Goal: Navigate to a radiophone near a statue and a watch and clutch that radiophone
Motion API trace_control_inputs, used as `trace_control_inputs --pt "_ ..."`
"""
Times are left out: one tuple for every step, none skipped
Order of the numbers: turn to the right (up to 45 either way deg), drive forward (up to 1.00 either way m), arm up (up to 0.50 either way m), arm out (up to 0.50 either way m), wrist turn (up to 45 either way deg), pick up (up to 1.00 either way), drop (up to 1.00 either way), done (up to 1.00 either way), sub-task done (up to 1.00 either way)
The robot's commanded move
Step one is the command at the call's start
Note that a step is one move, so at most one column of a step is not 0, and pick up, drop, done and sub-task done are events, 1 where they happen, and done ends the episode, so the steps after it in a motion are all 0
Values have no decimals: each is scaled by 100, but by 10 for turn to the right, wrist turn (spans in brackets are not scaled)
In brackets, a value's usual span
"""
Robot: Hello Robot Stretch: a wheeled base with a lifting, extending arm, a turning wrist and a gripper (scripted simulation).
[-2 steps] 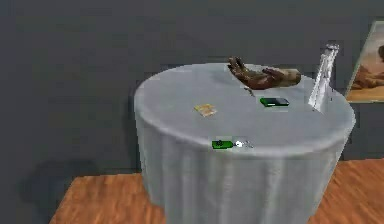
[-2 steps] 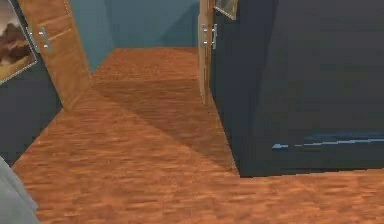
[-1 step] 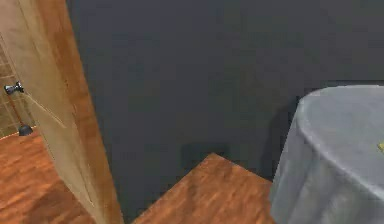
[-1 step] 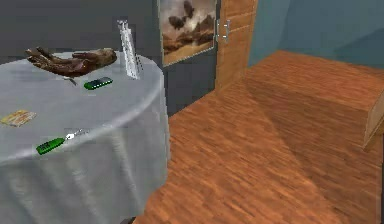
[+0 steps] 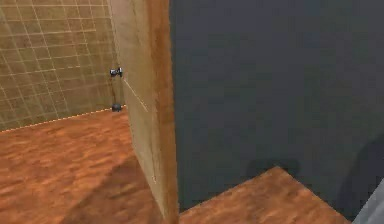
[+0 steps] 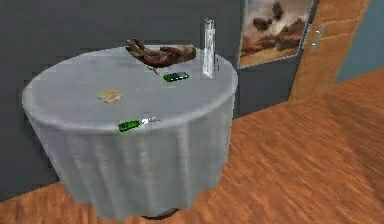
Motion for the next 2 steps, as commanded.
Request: trace_control_inputs --pt "450 0 0 0 0 0 0 0 0" --pt "150 0 0 0 0 0 0 0 0"
